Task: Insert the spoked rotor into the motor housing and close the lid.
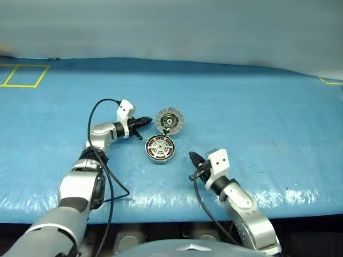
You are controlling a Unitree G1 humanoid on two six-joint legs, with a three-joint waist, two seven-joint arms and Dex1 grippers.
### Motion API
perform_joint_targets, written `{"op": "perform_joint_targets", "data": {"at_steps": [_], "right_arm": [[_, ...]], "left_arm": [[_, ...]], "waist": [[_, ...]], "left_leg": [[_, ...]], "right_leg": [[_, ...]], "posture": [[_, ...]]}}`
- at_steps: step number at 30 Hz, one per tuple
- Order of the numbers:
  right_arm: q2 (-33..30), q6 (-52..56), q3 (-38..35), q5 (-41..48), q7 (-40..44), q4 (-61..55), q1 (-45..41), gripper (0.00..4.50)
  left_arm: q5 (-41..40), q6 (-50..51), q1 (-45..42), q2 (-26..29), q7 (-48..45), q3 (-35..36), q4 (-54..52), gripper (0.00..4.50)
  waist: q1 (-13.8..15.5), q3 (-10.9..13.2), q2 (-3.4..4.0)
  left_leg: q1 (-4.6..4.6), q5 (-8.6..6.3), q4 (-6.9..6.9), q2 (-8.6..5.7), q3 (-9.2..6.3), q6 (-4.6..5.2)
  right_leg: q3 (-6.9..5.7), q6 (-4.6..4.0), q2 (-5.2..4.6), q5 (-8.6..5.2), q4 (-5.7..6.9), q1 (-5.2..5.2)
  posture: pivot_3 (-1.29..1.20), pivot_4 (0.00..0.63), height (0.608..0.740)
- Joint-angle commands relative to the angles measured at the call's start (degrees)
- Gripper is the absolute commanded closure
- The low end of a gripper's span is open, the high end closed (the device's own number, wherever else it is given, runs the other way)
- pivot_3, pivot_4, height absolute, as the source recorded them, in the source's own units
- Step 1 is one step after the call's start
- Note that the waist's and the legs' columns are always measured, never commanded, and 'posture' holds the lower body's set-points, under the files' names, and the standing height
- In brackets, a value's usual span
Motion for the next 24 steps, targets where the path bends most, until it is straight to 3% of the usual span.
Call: {"op": "perform_joint_targets", "data": {"at_steps": [1,6,12,18,24], "right_arm": [[0.4,4.34,-3.23,0.65,-1.2,1.74,-6.62,4.5],[0.22,9.12,-4.4,-0.12,-0.27,12.29,-20.35,4.5],[-0.75,7.23,-2.41,-2.19,4.13,29.67,-33.94,4.5],[0.28,1.86,-4.93,1.08,12.95,48.32,-43.92,4.5],[2.39,0.61,-12.17,10.16,25.69,61.66,-51.51,4.5]], "left_arm": [[-2.5,-0.66,9.64,-1.45,4.41,0.51,-18.04,4.47],[-4.7,-0.78,27.48,-4.4,10.92,-0.39,-42.21,4.47],[-5.96,-2.84,43.28,-5.63,13.61,-3.68,-58.14,4.47],[-7.31,-9.62,52.91,-5.76,11.28,-8.48,-62.15,4.47],[-4.57,-14.27,54.27,-6.17,12.87,-12.46,-59.18,4.47]], "waist": [[0.38,0.0,0.0],[0.86,0.0,0.09],[0.72,-0.02,0.25],[0.39,0.01,0.41],[0.27,0.07,0.55]], "left_leg": [[-0.03,0.06,0.03,0.03,-0.01,-0.1],[0.03,-0.02,0.03,0.07,-0.01,0.05],[0.08,0.03,0.02,0.06,0.1,0.17],[0.08,0.05,0.02,0.09,0.21,0.22],[0.08,0.05,0.0,0.11,0.24,0.25]], "right_leg": [[-0.01,-0.01,-0.02,0.01,0.03,0.0],[-0.05,-0.06,-0.03,0.04,0.04,0.05],[-0.02,-0.15,-0.04,0.13,0.03,0.06],[0.0,-0.21,-0.03,0.14,0.02,0.03],[0.0,-0.14,0.02,0.18,-0.01,0.01]], "posture": [[0.0,0.15,0.74],[0.0,0.15,0.74],[0.0,0.15,0.74],[0.0,0.15,0.74],[0.0,0.15,0.74]]}}
